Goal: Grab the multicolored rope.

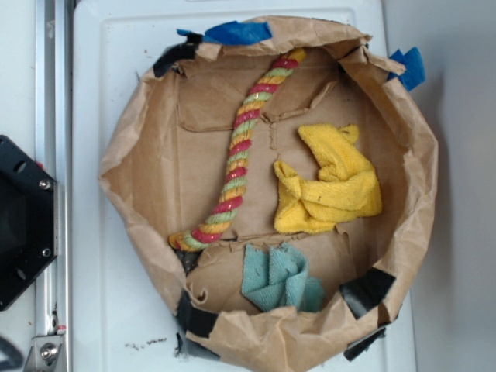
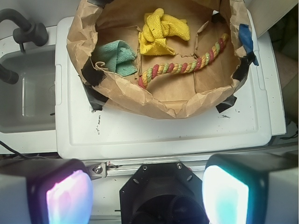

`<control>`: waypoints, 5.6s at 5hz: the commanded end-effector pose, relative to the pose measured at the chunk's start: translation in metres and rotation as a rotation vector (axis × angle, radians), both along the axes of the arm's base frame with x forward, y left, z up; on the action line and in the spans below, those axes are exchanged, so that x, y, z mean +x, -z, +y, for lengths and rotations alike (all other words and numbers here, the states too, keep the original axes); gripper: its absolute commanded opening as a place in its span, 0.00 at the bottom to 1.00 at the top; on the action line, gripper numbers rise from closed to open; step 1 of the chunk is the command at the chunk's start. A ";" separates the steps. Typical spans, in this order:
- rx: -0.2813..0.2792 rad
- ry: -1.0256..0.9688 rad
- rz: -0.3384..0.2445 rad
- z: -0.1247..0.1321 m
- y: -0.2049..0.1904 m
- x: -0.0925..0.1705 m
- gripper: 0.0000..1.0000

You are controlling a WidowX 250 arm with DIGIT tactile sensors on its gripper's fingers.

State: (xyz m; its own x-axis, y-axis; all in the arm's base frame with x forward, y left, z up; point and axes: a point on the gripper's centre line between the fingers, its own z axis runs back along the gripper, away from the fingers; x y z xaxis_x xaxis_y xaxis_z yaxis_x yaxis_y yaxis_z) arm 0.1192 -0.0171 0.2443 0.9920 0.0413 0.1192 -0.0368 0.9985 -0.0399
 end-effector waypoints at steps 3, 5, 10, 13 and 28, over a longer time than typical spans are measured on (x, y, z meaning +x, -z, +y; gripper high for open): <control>0.004 -0.279 -0.002 0.007 0.033 0.095 1.00; -0.038 -0.543 0.059 0.032 0.089 0.138 1.00; -0.038 -0.543 0.059 0.032 0.089 0.138 1.00; 0.036 -0.485 -0.010 0.033 0.154 0.120 1.00; -0.010 -0.319 -0.144 0.021 0.066 0.146 0.00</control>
